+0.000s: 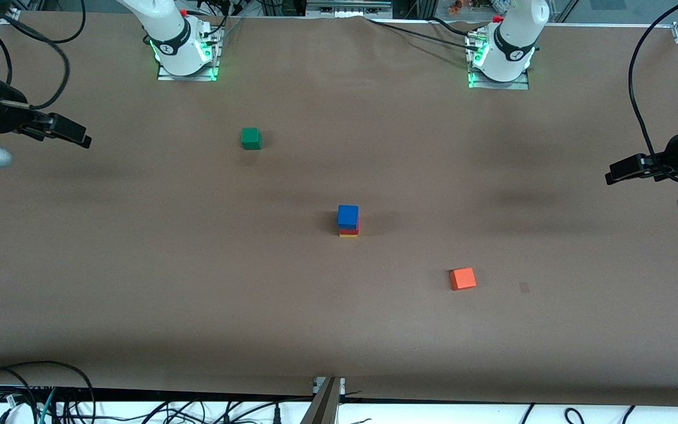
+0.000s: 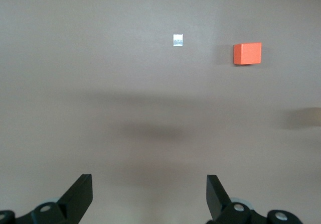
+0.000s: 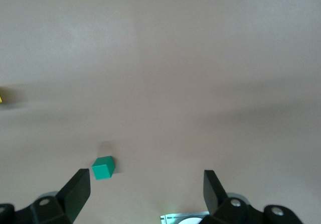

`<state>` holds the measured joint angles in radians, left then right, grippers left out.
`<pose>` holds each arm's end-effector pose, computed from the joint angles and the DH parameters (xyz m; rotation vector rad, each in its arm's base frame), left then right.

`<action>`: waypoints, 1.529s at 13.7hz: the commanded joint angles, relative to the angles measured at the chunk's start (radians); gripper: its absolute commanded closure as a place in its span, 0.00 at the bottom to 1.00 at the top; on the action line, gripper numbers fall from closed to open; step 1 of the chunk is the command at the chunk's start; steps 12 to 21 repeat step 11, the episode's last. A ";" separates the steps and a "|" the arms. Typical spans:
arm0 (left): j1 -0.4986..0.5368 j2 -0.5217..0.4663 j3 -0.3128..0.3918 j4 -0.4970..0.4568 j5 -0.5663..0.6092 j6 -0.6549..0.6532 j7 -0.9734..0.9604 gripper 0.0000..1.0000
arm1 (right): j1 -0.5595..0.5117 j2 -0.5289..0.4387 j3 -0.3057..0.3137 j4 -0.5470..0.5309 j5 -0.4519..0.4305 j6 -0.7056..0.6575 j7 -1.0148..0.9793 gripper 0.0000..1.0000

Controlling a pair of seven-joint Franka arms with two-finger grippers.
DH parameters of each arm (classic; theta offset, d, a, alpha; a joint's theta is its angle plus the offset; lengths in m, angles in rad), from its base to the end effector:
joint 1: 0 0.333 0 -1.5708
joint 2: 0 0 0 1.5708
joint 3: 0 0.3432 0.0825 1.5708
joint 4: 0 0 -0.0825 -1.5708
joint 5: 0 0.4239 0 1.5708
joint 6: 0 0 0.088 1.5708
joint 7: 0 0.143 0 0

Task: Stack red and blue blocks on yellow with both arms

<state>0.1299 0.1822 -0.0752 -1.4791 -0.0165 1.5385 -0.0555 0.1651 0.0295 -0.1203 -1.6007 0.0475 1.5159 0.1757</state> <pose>0.6416 0.0364 0.5471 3.1009 0.1724 -0.1901 0.5908 0.0344 0.5790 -3.0983 0.2035 0.1838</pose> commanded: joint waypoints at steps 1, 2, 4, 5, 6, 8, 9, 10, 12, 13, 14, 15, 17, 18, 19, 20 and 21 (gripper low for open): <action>0.007 0.000 -0.002 0.006 -0.019 0.003 0.020 0.00 | -0.032 -0.033 0.042 -0.032 -0.017 0.009 -0.088 0.00; 0.007 0.002 -0.002 0.006 -0.020 0.003 0.020 0.00 | -0.024 -0.033 0.045 -0.030 -0.017 0.007 -0.091 0.00; 0.007 0.002 -0.002 0.006 -0.019 0.005 0.020 0.00 | -0.021 -0.030 0.048 -0.025 -0.017 0.007 -0.096 0.00; 0.007 0.002 -0.002 0.006 -0.019 0.003 0.020 0.00 | -0.021 -0.026 0.048 -0.021 -0.017 0.007 -0.097 0.00; 0.008 0.002 -0.002 0.006 -0.020 0.005 0.020 0.00 | -0.015 -0.022 0.048 -0.016 -0.017 0.009 -0.097 0.00; 0.008 0.002 -0.002 0.006 -0.020 0.003 0.020 0.00 | -0.015 -0.008 0.047 -0.005 -0.014 0.007 -0.099 0.00; 0.008 0.002 -0.002 0.006 -0.020 0.005 0.020 0.00 | -0.015 -0.005 0.047 0.001 -0.012 0.009 -0.102 0.00; 0.008 0.002 -0.002 0.006 -0.020 0.005 0.020 0.00 | -0.015 -0.003 0.045 0.014 -0.014 0.006 -0.105 0.00; 0.008 0.002 -0.002 0.006 -0.020 0.005 0.020 0.00 | -0.015 -0.003 0.047 0.015 -0.014 0.004 -0.105 0.00; 0.008 0.002 -0.002 0.006 -0.020 0.005 0.020 0.00 | -0.015 -0.003 0.047 0.015 -0.014 0.004 -0.105 0.00; 0.008 0.002 -0.002 0.006 -0.020 0.005 0.020 0.00 | -0.015 -0.003 0.047 0.015 -0.014 0.004 -0.105 0.00; 0.008 0.002 -0.002 0.006 -0.020 0.005 0.020 0.00 | -0.015 -0.003 0.047 0.015 -0.014 0.004 -0.105 0.00; 0.008 0.002 -0.002 0.006 -0.020 0.005 0.020 0.00 | -0.015 -0.003 0.047 0.015 -0.014 0.004 -0.105 0.00; 0.008 0.002 -0.002 0.006 -0.020 0.005 0.020 0.00 | -0.015 -0.003 0.047 0.015 -0.014 0.004 -0.105 0.00; 0.008 0.002 -0.002 0.006 -0.020 0.005 0.020 0.00 | -0.015 -0.003 0.047 0.015 -0.014 0.004 -0.105 0.00; 0.008 0.002 -0.002 0.006 -0.020 0.005 0.020 0.00 | -0.015 -0.003 0.047 0.015 -0.014 0.004 -0.105 0.00; 0.008 0.002 -0.002 0.006 -0.020 0.005 0.020 0.00 | -0.015 -0.003 0.047 0.015 -0.014 0.004 -0.105 0.00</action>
